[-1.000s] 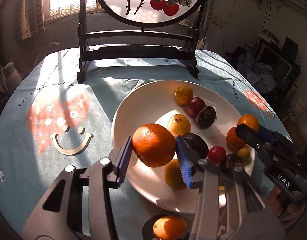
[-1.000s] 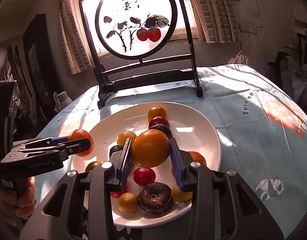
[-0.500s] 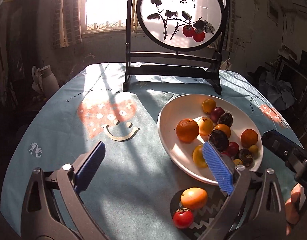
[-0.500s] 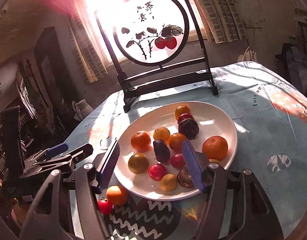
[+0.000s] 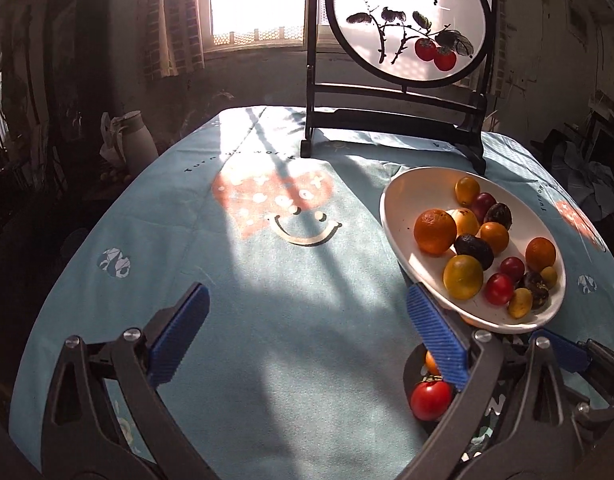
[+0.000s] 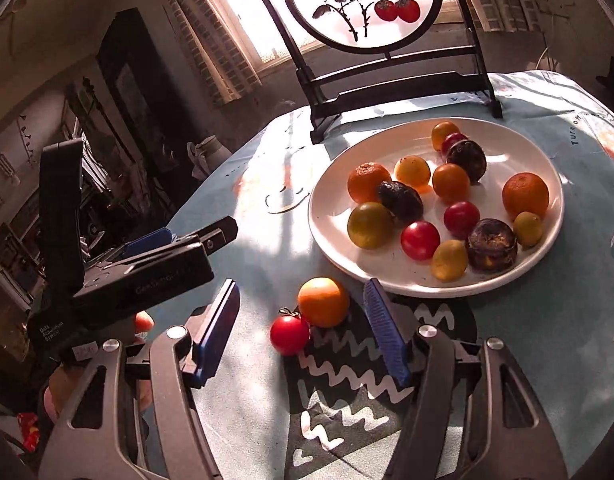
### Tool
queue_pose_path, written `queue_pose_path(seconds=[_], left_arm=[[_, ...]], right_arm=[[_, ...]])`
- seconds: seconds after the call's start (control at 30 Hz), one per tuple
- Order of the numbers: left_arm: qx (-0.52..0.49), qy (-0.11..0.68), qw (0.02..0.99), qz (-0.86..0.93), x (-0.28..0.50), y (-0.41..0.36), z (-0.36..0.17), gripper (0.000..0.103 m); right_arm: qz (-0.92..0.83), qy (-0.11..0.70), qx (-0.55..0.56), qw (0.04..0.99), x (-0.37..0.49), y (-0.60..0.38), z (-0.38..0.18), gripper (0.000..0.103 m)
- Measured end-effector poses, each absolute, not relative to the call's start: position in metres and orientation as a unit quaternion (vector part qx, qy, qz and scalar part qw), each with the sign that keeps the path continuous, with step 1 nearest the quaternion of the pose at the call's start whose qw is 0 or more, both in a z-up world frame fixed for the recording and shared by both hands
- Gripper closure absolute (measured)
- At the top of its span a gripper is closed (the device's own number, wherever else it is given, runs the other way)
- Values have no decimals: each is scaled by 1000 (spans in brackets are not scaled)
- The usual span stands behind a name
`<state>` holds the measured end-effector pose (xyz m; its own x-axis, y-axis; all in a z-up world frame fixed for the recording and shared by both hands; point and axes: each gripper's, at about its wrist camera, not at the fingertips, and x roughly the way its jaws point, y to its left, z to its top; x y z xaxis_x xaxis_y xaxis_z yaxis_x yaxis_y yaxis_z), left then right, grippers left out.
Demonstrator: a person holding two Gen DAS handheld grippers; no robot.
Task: Organize fruits
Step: 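Grasp the last orange with the right tool while the left tool moves to a red cherry tomato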
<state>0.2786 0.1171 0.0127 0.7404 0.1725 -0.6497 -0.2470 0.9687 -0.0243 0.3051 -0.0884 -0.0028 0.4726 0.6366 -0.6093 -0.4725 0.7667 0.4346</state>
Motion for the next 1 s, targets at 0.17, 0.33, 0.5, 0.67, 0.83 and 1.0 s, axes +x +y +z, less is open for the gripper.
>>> queue_pose_path(seconds=[0.17, 0.33, 0.5, 0.67, 0.83, 1.0], left_arm=[[-123, 351, 920, 120, 275, 144, 11, 2], [-149, 352, 917, 118, 272, 153, 11, 2], [-141, 349, 919, 120, 271, 150, 11, 2], [-136, 350, 919, 120, 271, 149, 11, 2], [-141, 353, 918, 114, 273, 148, 10, 2], [-130, 375, 914, 86, 278, 137, 3, 2]], right_arm=[[313, 440, 123, 832, 318, -83, -20, 37], [298, 482, 150, 810, 334, -77, -39, 38], [297, 492, 147, 805, 342, -62, -45, 47], [286, 490, 135, 813, 344, -58, -47, 62], [299, 483, 140, 811, 334, -72, -39, 63], [313, 434, 137, 833, 311, -104, -12, 63]])
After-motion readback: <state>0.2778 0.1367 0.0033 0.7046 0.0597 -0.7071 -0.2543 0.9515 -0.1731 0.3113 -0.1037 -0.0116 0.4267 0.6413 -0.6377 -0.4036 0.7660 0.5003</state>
